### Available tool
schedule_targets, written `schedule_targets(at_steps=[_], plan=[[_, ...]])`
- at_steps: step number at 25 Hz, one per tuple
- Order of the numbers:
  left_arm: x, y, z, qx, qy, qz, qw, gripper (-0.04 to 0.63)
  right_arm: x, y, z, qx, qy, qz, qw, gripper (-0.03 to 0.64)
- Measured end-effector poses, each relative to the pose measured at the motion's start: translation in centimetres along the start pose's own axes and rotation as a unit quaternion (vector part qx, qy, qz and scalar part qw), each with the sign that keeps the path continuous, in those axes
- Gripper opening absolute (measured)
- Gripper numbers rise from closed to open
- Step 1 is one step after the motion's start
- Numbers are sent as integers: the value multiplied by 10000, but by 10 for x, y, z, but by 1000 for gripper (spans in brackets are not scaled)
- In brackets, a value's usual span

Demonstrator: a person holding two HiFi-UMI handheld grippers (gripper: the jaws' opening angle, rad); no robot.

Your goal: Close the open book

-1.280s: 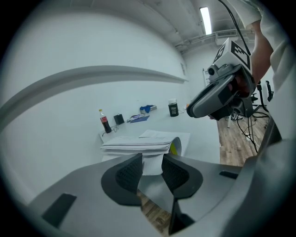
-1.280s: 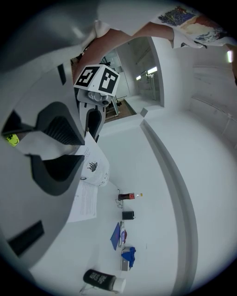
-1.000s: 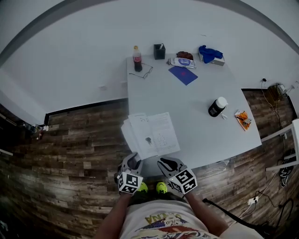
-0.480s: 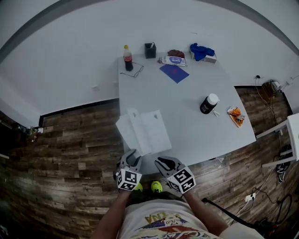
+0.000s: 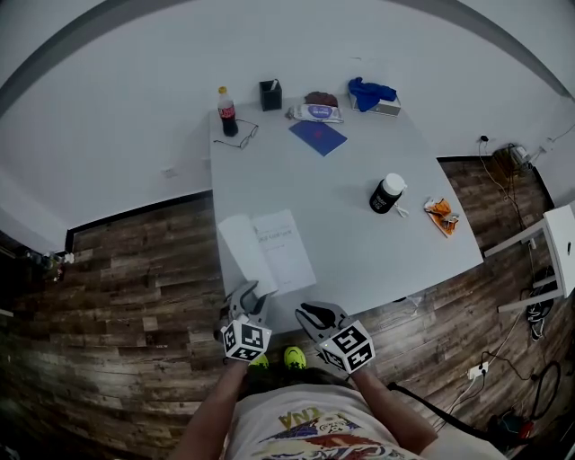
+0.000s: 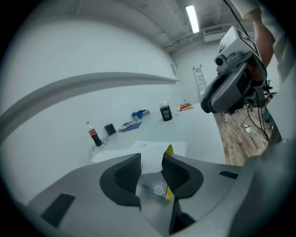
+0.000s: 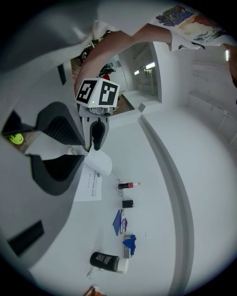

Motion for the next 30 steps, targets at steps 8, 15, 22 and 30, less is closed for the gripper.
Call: schedule_targets(at_steps=[8,15,22,30], plan=[[14,-10,-2,244,197,-87,9995,145,-4,1,-6,102,-3,-7,9999,63],[18,-10,-8,12,380,-220,9990,276,0,2,-5,153,-57,19,9999,64],[11,-34,-7,376,256,-691,9966,281,1,3,-4,148,-116,61,9998,64],[-1,-54,-8,260,196,-1152,9928,281,3,1,0,130,-228,-4,9997,63]])
Point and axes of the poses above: the fingertips, and each gripper's own axes: x forward along the fingers, z to its left, y out of its underside, the point moved 10 cm from there along -x, backward along the fingers, and after that the axes turned 13 degrees about x, right-handed, at the moved point
